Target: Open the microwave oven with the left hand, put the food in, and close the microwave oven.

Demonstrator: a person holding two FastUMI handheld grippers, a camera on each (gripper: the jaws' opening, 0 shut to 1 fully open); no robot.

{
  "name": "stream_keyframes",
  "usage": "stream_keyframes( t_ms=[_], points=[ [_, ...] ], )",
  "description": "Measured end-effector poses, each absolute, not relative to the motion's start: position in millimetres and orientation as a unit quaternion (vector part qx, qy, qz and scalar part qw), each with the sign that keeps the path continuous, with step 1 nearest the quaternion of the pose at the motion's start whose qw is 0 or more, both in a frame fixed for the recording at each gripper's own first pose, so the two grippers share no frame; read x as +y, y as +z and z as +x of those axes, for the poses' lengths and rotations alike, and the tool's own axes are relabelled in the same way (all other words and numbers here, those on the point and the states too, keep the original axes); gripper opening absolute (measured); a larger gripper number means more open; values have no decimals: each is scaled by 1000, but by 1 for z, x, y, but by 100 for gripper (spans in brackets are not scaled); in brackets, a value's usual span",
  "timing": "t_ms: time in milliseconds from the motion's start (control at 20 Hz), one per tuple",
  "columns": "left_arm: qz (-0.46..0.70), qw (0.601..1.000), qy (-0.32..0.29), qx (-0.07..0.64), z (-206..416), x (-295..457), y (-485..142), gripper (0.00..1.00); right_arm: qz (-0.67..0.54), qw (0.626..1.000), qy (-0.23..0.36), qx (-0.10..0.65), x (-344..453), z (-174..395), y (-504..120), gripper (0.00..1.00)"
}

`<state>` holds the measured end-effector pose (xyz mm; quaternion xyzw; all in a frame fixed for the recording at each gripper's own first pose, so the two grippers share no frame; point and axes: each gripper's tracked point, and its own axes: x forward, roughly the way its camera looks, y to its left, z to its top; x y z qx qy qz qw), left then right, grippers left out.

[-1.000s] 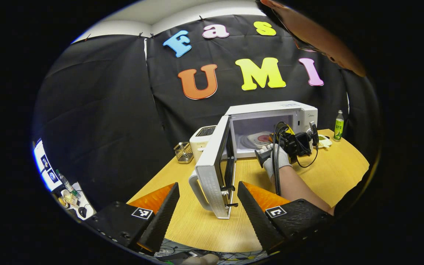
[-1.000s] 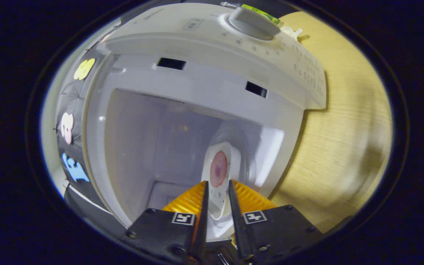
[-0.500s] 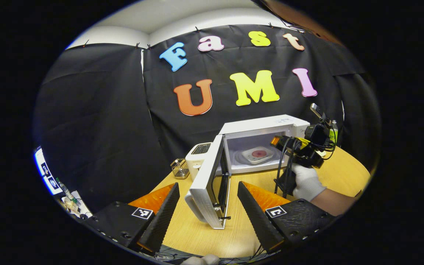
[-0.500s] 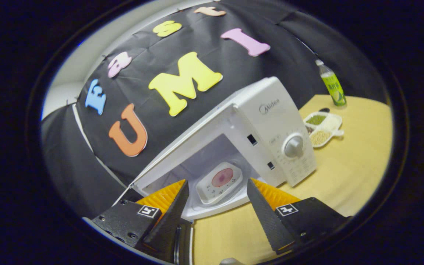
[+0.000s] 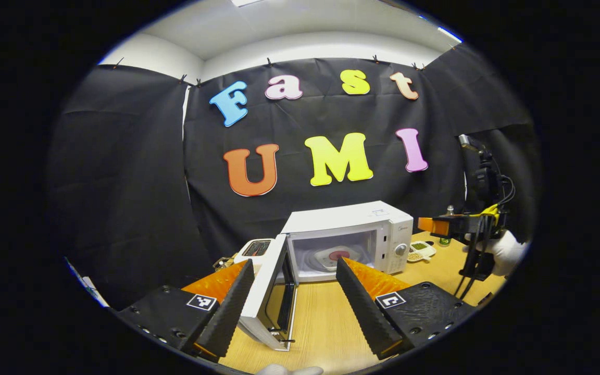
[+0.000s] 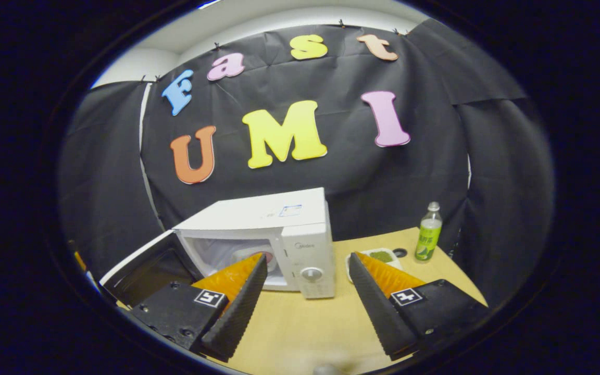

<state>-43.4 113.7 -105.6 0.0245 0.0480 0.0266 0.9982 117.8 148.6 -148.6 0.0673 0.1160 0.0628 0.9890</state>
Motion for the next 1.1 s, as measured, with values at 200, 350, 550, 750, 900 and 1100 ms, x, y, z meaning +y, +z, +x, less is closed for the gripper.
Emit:
stream_keyframes(
  t_ms=[200,350,550,750,900,1100],
  points=[
    [22,999,-9,41,-17,94,-106,90,41,990,38,129,101,84,-133,91],
    [9,1000,-5,25,-1,93,-107,22,28,991,16,131,76,64,-122,100],
    [-5,998,31,46,7,120,-131,0,27,989,13,144,65,41,-120,100],
    [16,993,107,54,-4,190,-145,0,35,988,10,153,63,31,-122,100],
    [35,986,144,71,-14,235,-170,0,45,986,4,161,62,29,-125,92],
    [51,980,165,100,-18,268,-215,0,37,985,-4,170,61,25,-125,100]
  ],
)
